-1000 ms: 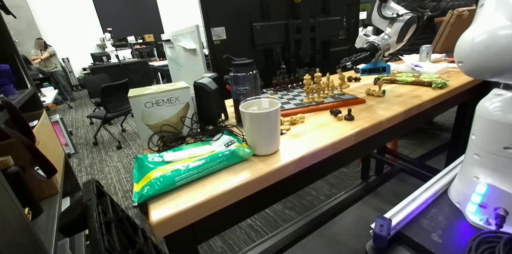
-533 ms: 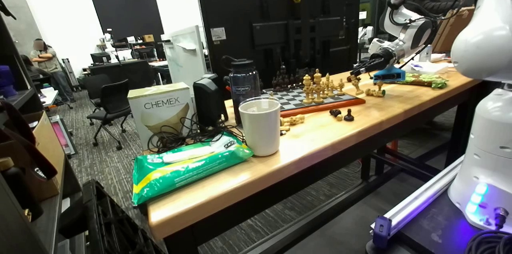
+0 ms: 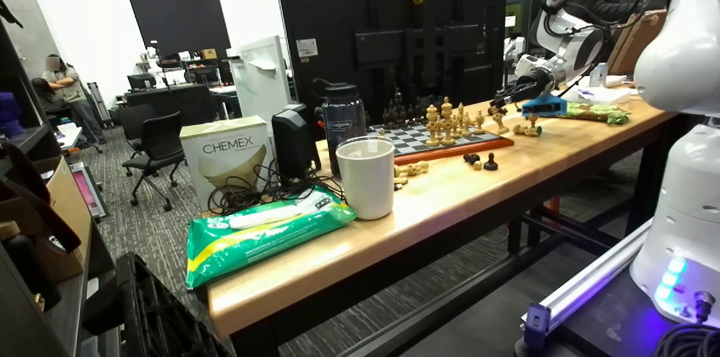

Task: Put one white chess piece on the chess board.

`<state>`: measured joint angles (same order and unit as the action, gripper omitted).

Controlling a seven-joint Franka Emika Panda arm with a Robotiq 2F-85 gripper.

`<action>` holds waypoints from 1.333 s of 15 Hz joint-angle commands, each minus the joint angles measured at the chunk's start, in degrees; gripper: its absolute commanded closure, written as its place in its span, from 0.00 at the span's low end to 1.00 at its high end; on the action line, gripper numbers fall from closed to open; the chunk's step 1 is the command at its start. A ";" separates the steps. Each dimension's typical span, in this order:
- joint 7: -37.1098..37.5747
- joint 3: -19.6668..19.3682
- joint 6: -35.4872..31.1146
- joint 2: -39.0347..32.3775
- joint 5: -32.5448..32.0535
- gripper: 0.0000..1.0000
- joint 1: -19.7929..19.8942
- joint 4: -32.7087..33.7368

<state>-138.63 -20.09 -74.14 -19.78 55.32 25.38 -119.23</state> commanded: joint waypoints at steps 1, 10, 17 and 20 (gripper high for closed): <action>0.10 0.55 -0.14 1.58 -0.07 0.96 -0.51 -0.21; -0.30 1.73 -0.12 0.89 0.38 0.96 -1.12 0.48; -0.45 1.84 -0.16 0.89 0.25 0.96 -1.13 0.67; -0.42 1.85 -0.14 0.90 0.24 0.96 -1.14 0.69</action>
<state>-138.64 -18.26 -74.14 -19.73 55.43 24.45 -118.43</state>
